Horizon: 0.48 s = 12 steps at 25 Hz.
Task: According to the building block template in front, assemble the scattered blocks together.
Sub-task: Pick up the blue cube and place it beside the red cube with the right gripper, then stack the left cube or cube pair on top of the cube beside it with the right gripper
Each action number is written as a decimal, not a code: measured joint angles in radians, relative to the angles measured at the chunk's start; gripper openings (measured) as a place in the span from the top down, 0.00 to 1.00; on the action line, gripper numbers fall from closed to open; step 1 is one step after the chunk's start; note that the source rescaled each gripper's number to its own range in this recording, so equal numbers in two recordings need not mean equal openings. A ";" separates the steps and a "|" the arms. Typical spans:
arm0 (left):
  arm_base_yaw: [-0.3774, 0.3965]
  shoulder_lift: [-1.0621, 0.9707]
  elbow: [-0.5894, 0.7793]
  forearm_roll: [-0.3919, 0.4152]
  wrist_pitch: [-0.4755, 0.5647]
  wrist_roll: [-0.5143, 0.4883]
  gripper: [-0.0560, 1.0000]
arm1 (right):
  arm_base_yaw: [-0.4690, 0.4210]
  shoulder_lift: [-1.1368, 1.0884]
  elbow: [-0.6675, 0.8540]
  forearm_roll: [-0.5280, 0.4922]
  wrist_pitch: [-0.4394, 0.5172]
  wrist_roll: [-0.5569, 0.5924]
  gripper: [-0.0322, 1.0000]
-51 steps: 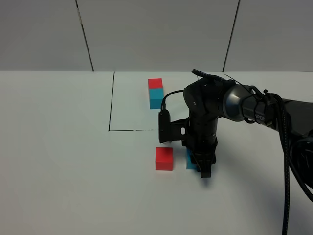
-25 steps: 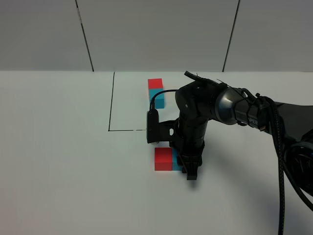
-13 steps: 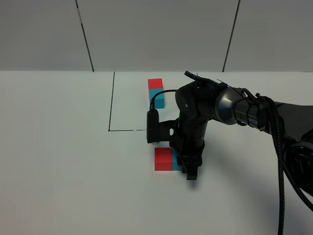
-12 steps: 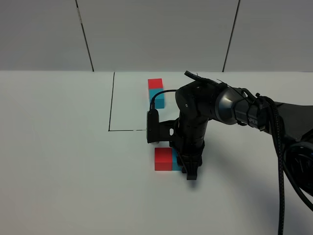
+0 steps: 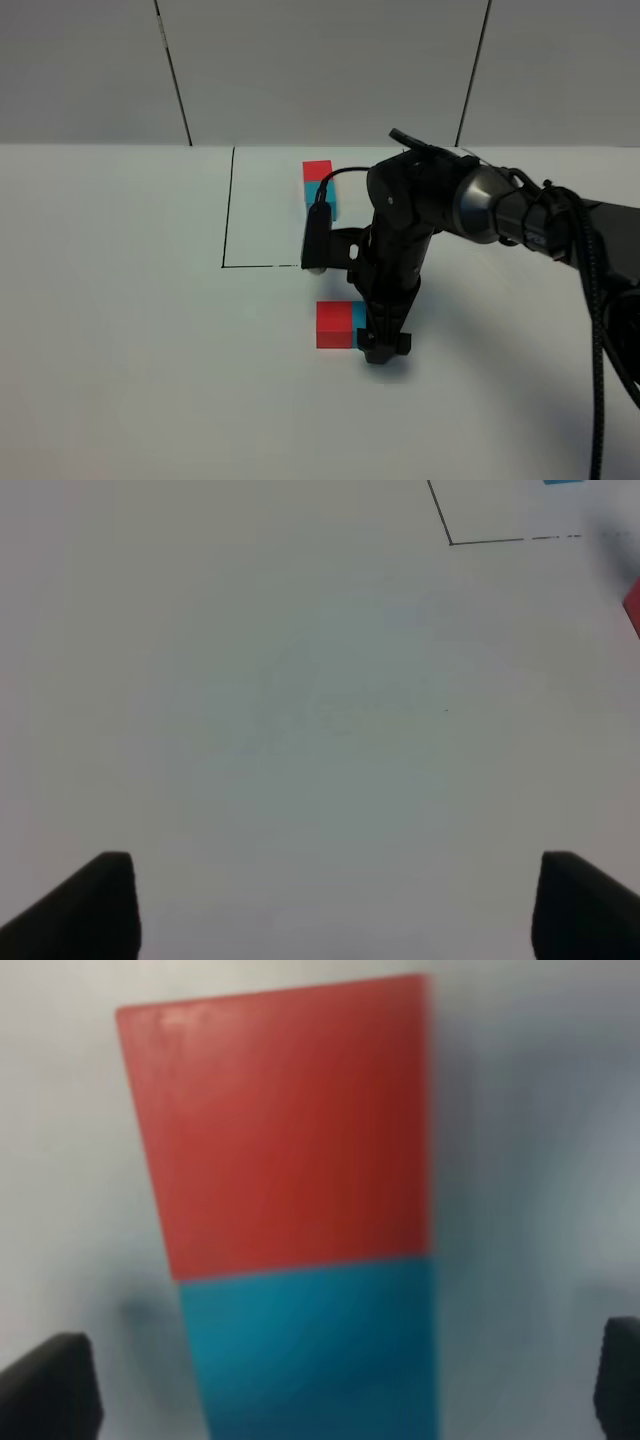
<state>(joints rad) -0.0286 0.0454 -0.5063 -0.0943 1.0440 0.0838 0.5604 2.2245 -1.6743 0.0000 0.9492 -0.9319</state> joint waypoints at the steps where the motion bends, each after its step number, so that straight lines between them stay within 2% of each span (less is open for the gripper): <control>1: 0.000 0.000 0.000 0.000 0.000 0.000 0.30 | -0.001 -0.023 0.000 0.000 0.008 0.018 0.00; 5: 0.000 0.000 0.000 0.000 0.000 0.000 0.30 | -0.010 -0.132 0.000 0.000 0.028 0.153 0.00; 7: 0.000 0.000 0.000 0.000 0.000 0.000 0.30 | -0.030 -0.183 0.000 0.020 0.028 0.258 0.00; 12: 0.000 0.000 0.000 0.000 0.000 0.000 0.30 | -0.139 -0.272 0.005 0.081 0.006 0.508 0.00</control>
<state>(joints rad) -0.0286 0.0454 -0.5063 -0.0943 1.0440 0.0838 0.4217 1.9526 -1.6692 0.0809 0.9556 -0.4242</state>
